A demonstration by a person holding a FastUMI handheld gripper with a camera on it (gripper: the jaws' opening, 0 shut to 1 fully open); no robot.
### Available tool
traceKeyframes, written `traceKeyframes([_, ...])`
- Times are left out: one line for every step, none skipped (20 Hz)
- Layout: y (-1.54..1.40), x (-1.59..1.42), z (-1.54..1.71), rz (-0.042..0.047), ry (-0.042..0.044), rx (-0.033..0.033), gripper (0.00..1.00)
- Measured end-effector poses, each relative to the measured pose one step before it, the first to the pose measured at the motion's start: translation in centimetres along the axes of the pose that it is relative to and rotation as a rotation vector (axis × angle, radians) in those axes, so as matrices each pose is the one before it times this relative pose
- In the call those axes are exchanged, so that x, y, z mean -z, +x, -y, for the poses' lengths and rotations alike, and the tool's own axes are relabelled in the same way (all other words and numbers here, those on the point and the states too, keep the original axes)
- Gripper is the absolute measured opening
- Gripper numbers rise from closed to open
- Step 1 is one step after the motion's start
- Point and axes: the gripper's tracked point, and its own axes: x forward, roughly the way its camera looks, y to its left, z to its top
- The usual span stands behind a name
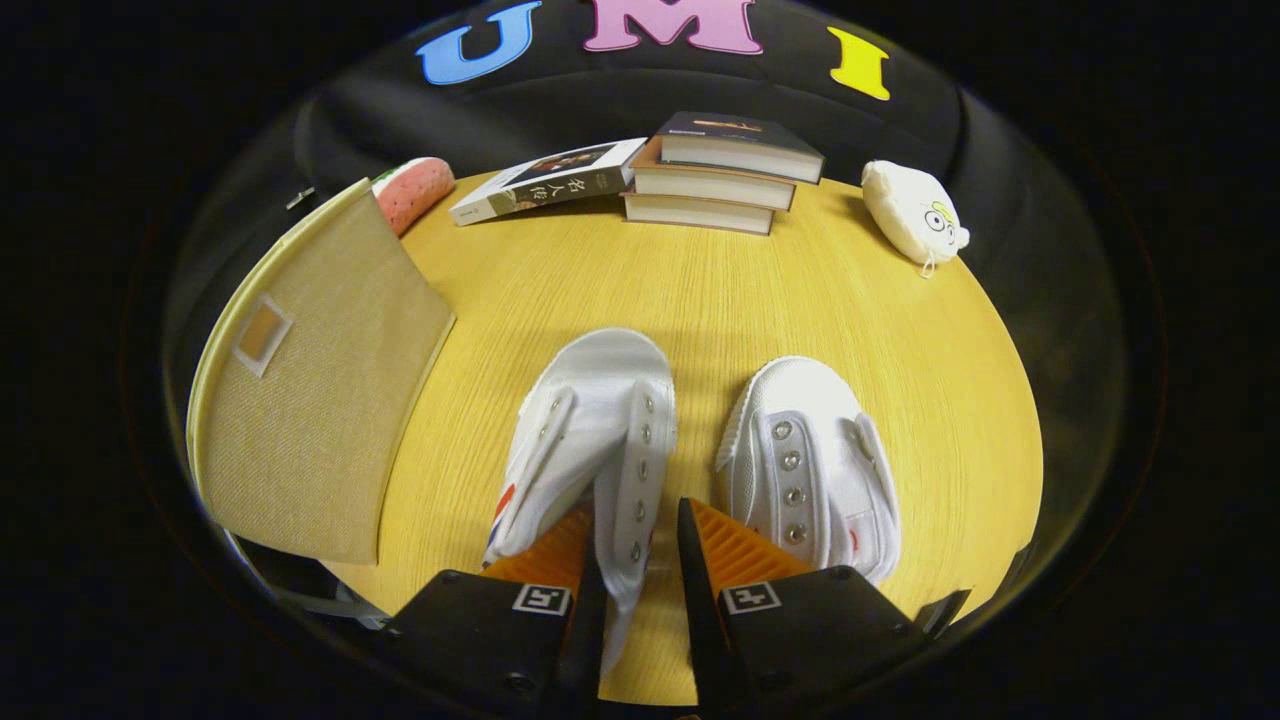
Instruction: Open the storage box then place both shoes into the box .Put the left shoe in first, then the right shoe, with the right side of both shoes facing outward in a uniform manner.
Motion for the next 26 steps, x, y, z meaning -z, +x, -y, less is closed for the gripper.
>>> traceKeyframes([0.055,0.019,-0.212,-0.00063,0.02467,-0.00523,0.36])
traceKeyframes([0.069,0.041,-0.210,-0.00282,0.01839,-0.00621,0.33])
traceKeyframes([-0.133,-0.284,0.288,-0.00132,0.01549,0.01132,0.19])
traceKeyframes([-0.028,0.223,-0.042,-0.01300,0.02023,-0.00588,0.14])
traceKeyframes([-0.184,-0.107,0.069,-0.00741,0.01835,-0.00523,0.07])
traceKeyframes([0.024,-0.091,0.016,-0.00958,0.02425,-0.00967,0.06])
traceKeyframes([-0.226,0.010,-0.021,-0.00968,0.03035,-0.00768,0.06])
traceKeyframes([-0.403,-0.178,0.087,-0.00294,0.02512,-0.00602,0.06])
traceKeyframes([-0.334,-0.217,0.121,0.00002,0.02026,-0.00080,0.06])
traceKeyframes([-0.462,-0.167,0.173,0.00470,0.01483,0.00165,0.06])
traceKeyframes([-0.368,-0.283,0.168,0.00417,0.01152,0.00277,0.06])
traceKeyframes([-0.454,-0.195,0.017,-0.00112,0.00982,-0.00077,0.06])
traceKeyframes([-0.497,-0.263,-0.049,-0.00485,0.01582,-0.00288,0.06])
traceKeyframes([-0.586,-0.225,-0.201,-0.00376,0.02447,-0.00866,0.06])
traceKeyframes([-0.809,-0.322,-0.383,0.00008,0.03319,-0.01155,0.06])
traceKeyframes([-0.904,-0.587,-0.549,0.00233,0.03224,-0.01551,0.05])
traceKeyframes([-0.896,-0.645,-0.724,0.00735,0.02629,-0.01576,0.06])
traceKeyframes([-1.069,-0.690,-0.821,0.00960,0.02148,-0.01335,0.06])
traceKeyframes([-1.042,-0.767,-0.937,0.01159,0.02076,-0.01146,0.05])
traceKeyframes([-1.183,-0.983,-1.422,0.01418,0.01567,-0.01540,0.06])
traceKeyframes([-0.681,-0.675,-1.060,0.01098,0.00423,-0.01159,0.05])
traceKeyframes([-0.746,-0.768,-1.459,0.01079,0.00218,-0.01665,0.06])
traceKeyframes([-0.556,-0.698,-1.665,0.00835,-0.00166,-0.02030,0.05])
traceKeyframes([-0.630,-0.501,-1.668,0.00461,0.00001,-0.02195,0.05])
traceKeyframes([-0.247,-0.996,-1.529,-0.00312,0.00235,-0.02409,0.06])
traceKeyframes([-0.325,-0.327,-1.868,0.00690,0.01841,-0.02222,0.05])
